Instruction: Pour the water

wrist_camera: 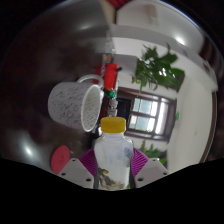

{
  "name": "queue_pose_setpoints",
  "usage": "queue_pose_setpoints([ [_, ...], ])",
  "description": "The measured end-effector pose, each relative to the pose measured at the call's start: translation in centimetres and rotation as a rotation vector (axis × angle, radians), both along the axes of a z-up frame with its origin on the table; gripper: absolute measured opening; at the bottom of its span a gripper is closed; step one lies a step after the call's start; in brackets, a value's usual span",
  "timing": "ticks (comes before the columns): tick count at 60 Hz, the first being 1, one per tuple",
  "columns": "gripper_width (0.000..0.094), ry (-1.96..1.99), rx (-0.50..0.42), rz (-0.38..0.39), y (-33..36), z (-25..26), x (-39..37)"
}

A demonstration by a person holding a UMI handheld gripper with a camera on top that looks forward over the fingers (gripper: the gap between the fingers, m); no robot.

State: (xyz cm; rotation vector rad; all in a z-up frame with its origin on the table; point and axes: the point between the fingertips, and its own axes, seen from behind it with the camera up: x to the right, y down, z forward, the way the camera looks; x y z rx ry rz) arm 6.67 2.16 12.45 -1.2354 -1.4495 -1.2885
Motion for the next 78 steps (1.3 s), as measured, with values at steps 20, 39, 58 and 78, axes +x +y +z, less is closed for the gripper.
queue_pose_setpoints([
  [20,0.0411,-0.242,0.093,0.068,1.3,0.4,-0.6],
  [39,0.0412,0.852,-0.034,-0.044,0.0,5.0,2.0],
  [58,0.041,1.713,-0.214,-0.14,0.7,0.8,5.3],
  [78,0.0422,1.72,-0.178,-0.15,0.9,-4.7,5.3],
])
